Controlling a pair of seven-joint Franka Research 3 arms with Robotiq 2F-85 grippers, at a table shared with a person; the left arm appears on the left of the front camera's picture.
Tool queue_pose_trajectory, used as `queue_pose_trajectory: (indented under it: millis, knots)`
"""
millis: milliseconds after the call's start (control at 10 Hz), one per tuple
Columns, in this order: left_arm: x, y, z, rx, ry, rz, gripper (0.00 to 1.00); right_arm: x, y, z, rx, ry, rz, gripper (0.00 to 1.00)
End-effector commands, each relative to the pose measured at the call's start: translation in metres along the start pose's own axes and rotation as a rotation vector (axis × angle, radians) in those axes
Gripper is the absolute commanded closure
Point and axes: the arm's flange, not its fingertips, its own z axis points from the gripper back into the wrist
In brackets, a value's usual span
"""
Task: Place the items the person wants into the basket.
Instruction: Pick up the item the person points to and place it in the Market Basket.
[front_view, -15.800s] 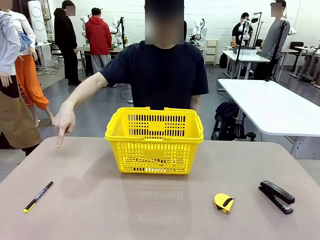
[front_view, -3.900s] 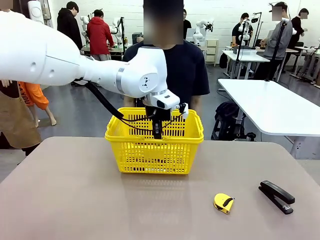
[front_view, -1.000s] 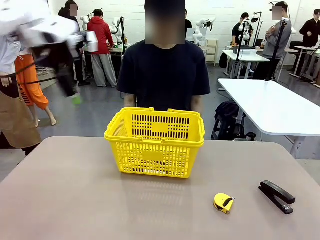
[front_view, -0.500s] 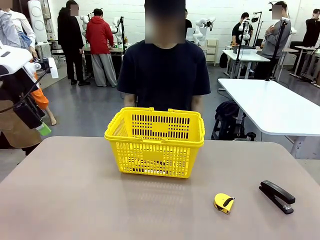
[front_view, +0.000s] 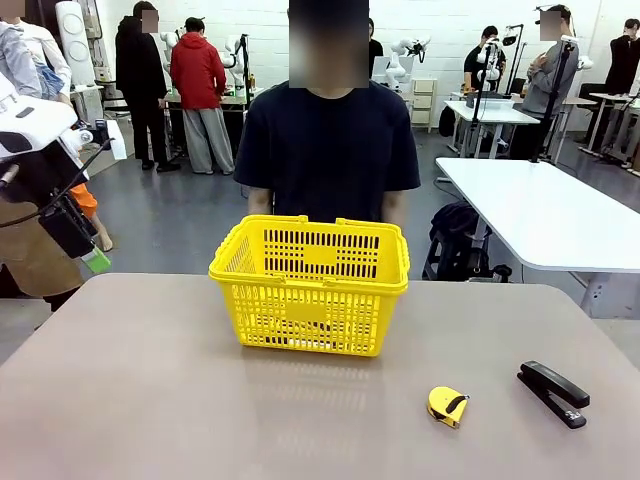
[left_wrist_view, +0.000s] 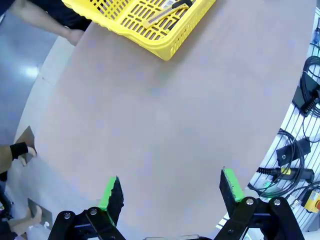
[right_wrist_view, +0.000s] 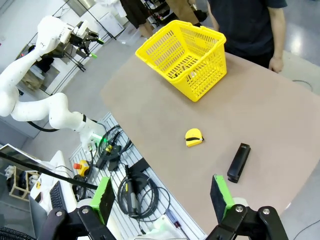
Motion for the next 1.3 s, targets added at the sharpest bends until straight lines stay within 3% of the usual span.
queue_pose_trajectory:
  millis: [0,400,600,700,900,1200]
  knots:
    - [-0.005,-0.002,0.002,0.004,-0.001,-0.003,0.00,0.002,0.000,0.000,0.003,-0.014,0.004,0.00]
    - [-0.001,0.000,0.003,0.003,-0.007,0.001,0.00,0.002,0.000,0.000,0.003,-0.014,0.004,0.00]
    - [-0.016,0.027,0.061,-0.135,-0.148,-0.070,0.00,0.002,0.000,0.000,0.003,-0.014,0.004,0.00]
    - [-0.046,0.018,0.091,-0.238,-0.285,-0.058,0.00,0.002,0.000,0.000,0.003,-0.014,0.004,0.00]
    - [-0.084,0.050,0.135,-0.293,-0.459,-0.084,0.00,0.002,0.000,0.000,0.003,-0.014,0.004,0.00]
    - [-0.156,0.073,0.115,-0.326,-0.568,-0.083,0.00,0.002,0.000,0.000,0.003,-0.014,0.004,0.00]
